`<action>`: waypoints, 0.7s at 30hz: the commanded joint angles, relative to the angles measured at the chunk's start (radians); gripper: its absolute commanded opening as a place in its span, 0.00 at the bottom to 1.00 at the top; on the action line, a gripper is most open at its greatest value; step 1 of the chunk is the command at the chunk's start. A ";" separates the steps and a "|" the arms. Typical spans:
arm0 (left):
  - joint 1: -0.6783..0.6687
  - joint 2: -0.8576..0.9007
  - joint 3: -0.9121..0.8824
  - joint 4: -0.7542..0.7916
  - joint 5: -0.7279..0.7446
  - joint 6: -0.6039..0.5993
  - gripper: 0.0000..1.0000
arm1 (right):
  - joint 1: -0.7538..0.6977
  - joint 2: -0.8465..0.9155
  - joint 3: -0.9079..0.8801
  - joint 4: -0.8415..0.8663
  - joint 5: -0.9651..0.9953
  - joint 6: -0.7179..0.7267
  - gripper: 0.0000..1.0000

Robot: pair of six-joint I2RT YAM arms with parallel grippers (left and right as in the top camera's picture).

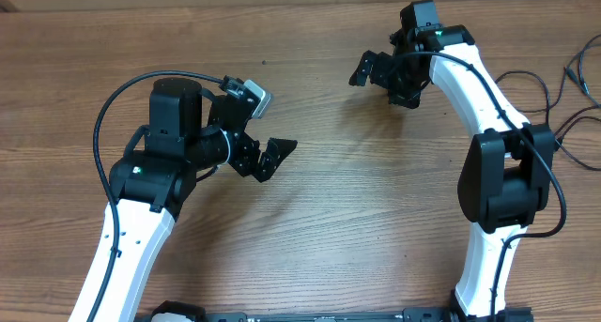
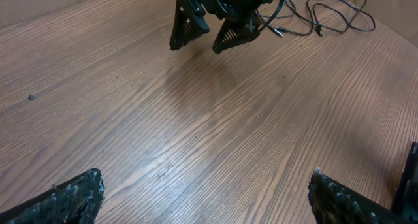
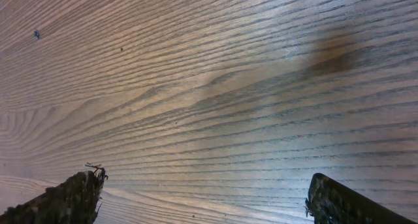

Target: Untangle cables

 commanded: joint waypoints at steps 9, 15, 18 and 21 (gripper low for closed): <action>-0.002 -0.009 0.012 0.000 -0.003 -0.011 1.00 | -0.003 -0.003 0.014 0.006 0.007 -0.001 1.00; -0.003 -0.011 0.012 0.000 -0.003 -0.011 1.00 | -0.003 -0.003 0.014 0.006 0.007 -0.001 1.00; -0.002 -0.012 0.012 0.000 -0.003 -0.011 1.00 | -0.003 -0.003 0.014 0.006 0.007 -0.001 1.00; -0.002 -0.019 0.012 0.000 -0.003 -0.011 1.00 | -0.003 -0.003 0.014 0.006 0.007 -0.001 1.00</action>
